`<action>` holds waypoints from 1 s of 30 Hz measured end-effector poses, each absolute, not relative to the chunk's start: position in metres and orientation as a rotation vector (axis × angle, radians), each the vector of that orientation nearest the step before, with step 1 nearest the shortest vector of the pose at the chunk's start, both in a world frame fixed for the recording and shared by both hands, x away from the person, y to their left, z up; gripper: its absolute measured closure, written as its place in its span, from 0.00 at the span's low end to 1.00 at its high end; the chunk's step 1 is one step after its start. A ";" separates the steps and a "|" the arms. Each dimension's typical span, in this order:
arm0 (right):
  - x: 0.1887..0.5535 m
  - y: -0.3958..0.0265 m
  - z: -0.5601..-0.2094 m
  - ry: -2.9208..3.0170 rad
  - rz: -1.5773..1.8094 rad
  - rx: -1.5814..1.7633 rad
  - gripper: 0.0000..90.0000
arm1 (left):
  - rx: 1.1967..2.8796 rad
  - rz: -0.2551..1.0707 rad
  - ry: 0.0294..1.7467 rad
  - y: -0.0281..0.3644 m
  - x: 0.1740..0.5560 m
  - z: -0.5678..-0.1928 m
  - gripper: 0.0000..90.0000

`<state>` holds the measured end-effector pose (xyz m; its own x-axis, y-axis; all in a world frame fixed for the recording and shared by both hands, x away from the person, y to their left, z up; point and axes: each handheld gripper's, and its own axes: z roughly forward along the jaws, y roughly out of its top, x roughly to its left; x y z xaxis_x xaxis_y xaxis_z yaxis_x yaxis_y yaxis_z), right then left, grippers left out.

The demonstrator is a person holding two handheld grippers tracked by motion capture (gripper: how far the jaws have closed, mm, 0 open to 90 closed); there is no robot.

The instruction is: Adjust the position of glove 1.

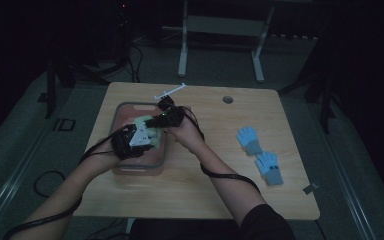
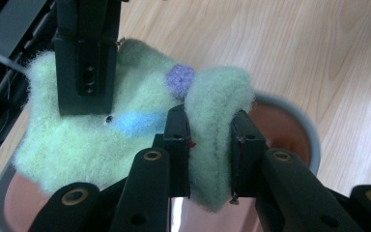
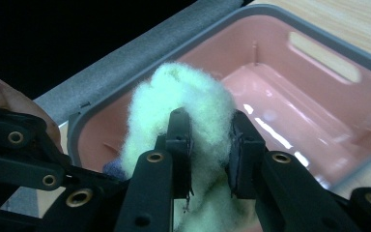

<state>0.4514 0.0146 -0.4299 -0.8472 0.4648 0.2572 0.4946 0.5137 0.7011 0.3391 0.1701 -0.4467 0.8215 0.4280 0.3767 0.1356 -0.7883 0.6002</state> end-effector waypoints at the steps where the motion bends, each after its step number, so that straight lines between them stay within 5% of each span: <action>1: 0.452 0.019 -0.431 -2.700 -1.263 -0.853 0.83 | 2.435 0.679 0.416 0.174 0.339 -0.448 0.82; 18: 0.475 0.043 -0.486 -2.709 -1.080 -0.926 0.82 | 2.567 0.530 0.452 0.180 0.373 -0.497 0.82; 30: 0.477 0.021 -0.488 -2.699 -1.076 -0.963 0.64 | 2.685 0.400 0.459 0.171 0.390 -0.508 0.77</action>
